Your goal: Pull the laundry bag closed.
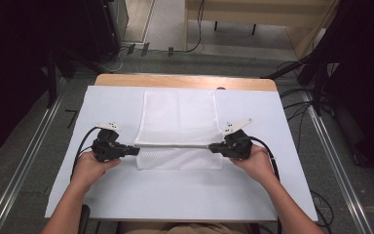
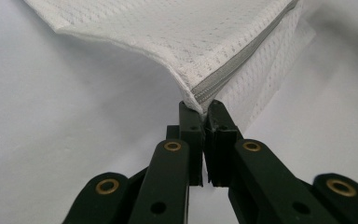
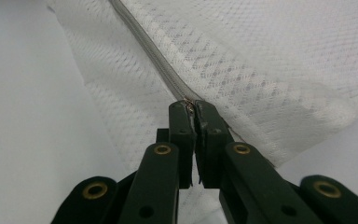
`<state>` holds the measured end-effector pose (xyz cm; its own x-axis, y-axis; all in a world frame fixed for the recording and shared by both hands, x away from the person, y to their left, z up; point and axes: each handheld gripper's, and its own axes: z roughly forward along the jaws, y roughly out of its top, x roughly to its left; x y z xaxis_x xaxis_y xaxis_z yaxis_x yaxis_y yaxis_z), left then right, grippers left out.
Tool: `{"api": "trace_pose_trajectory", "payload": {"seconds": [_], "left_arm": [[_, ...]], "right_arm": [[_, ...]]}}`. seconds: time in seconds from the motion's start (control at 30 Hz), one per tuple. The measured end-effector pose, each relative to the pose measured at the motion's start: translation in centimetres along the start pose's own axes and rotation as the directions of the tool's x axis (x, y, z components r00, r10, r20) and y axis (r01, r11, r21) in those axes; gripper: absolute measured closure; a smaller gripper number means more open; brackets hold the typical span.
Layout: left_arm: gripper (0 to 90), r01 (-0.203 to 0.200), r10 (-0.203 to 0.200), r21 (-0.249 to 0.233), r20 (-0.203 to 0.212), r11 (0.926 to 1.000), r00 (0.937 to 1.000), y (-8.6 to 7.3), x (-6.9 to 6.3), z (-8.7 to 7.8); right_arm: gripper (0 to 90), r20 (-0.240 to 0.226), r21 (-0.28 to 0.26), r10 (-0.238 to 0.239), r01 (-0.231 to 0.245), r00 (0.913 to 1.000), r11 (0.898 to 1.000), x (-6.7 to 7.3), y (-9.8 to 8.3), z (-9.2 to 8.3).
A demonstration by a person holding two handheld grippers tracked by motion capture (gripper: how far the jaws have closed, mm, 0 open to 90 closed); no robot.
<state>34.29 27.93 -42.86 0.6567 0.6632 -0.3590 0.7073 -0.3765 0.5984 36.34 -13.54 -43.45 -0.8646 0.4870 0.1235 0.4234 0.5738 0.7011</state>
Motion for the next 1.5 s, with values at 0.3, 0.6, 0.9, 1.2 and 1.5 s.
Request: {"api": "trace_pose_trajectory", "payload": {"seconds": [0.3,0.6,0.9,1.2,1.5], "left_arm": [[87.9,0.015,-0.015,0.013,-0.005,0.9998,0.9999,-0.1,0.3,0.0],[87.9,0.019,-0.019,0.017,-0.008,0.9997,0.9998,-0.2,0.4,0.0],[87.6,0.029,-0.029,0.041,-0.015,0.9987,0.9995,-0.3,0.6,0.3],[83.5,0.079,-0.078,0.066,-0.026,0.9947,0.9966,-0.5,1.5,0.9],[71.5,0.087,-0.086,0.041,-0.022,0.9954,0.996,-0.5,1.8,0.8]], "right_arm": [[87.5,0.005,0.015,0.02,-0.02,0.9998,1.0,-0.2,-0.2,0.0],[87.6,0.012,0.002,0.023,-0.023,0.9997,1.0,-0.6,-0.9,-0.9],[87.5,0.03,0.033,0.057,-0.058,0.998,0.998,-0.2,-0.9,-0.7],[87.3,0.037,0.058,0.052,-0.054,0.9979,0.997,-0.1,-0.8,0.6],[86.7,0.021,0.046,0.099,-0.1,0.9949,0.994,-0.9,-1.1,1.5]]}}
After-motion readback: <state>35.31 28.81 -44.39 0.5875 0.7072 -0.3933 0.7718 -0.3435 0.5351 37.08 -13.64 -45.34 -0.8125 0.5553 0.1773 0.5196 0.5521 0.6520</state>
